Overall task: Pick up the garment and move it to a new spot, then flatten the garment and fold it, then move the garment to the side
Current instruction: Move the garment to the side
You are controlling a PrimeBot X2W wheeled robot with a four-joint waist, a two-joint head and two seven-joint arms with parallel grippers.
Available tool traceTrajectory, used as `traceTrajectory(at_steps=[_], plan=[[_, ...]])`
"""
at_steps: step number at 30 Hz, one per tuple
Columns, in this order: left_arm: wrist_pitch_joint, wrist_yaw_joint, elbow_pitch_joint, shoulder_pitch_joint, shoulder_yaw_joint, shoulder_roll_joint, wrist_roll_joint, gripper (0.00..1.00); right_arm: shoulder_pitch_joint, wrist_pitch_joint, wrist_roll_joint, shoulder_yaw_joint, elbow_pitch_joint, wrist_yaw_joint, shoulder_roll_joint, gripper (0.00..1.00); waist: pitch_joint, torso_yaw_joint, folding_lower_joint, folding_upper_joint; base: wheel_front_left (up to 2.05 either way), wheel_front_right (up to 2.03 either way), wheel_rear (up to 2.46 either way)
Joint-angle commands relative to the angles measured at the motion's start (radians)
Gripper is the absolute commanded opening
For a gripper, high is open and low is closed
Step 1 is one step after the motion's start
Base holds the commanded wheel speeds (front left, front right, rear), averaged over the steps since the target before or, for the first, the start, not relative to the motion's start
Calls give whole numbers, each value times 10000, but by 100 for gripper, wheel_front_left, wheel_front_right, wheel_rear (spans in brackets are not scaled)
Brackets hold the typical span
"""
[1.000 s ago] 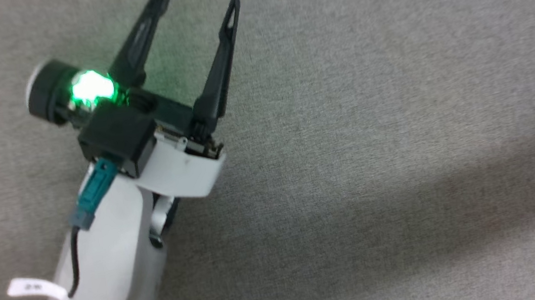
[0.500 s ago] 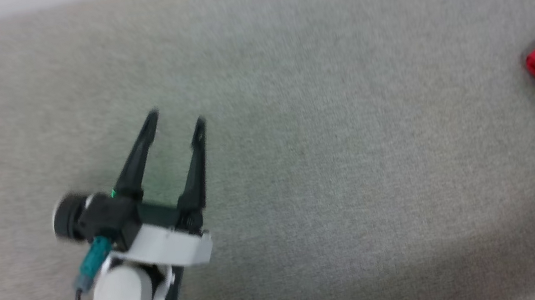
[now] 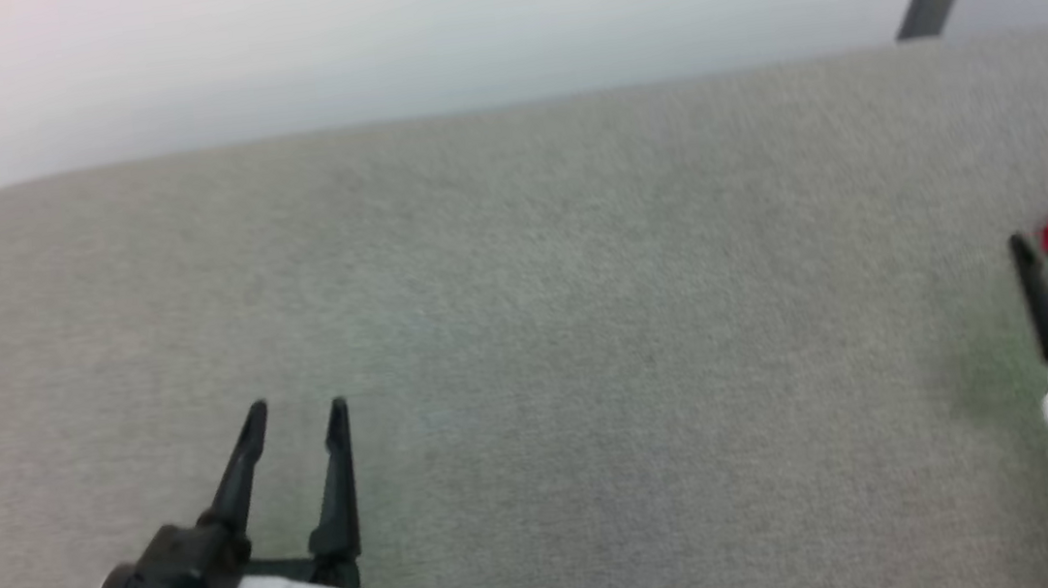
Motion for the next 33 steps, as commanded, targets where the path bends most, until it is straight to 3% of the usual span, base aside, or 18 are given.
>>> traceTrajectory(at_steps=[1, 12, 17, 33], plan=[[2, -15, 15, 272, 128, -51, -113, 100, 534, -41, -167, -259, -381, -16, 264, 100, -810, 595, 0, 0, 0, 0, 0], [2, -15, 45, 1273, 560, -129, -83, 100, 2753, -42, -685, -1307, -2578, -16, 1144, 100, -1570, 1036, 0, 0, 0, 0, 0], [2, -15, 56, 1540, 559, -110, -573, 100, 3505, -42, -831, -1884, -3387, -16, 1420, 100, -1708, 1160, 0, 0, 0, 0, 0], [2, -15, -314, 2274, 538, 56, -738, 100, 5322, -43, -1366, -2889, -5043, -16, 2014, 100, -1991, 1173, 0, 0, 0, 0, 0]])
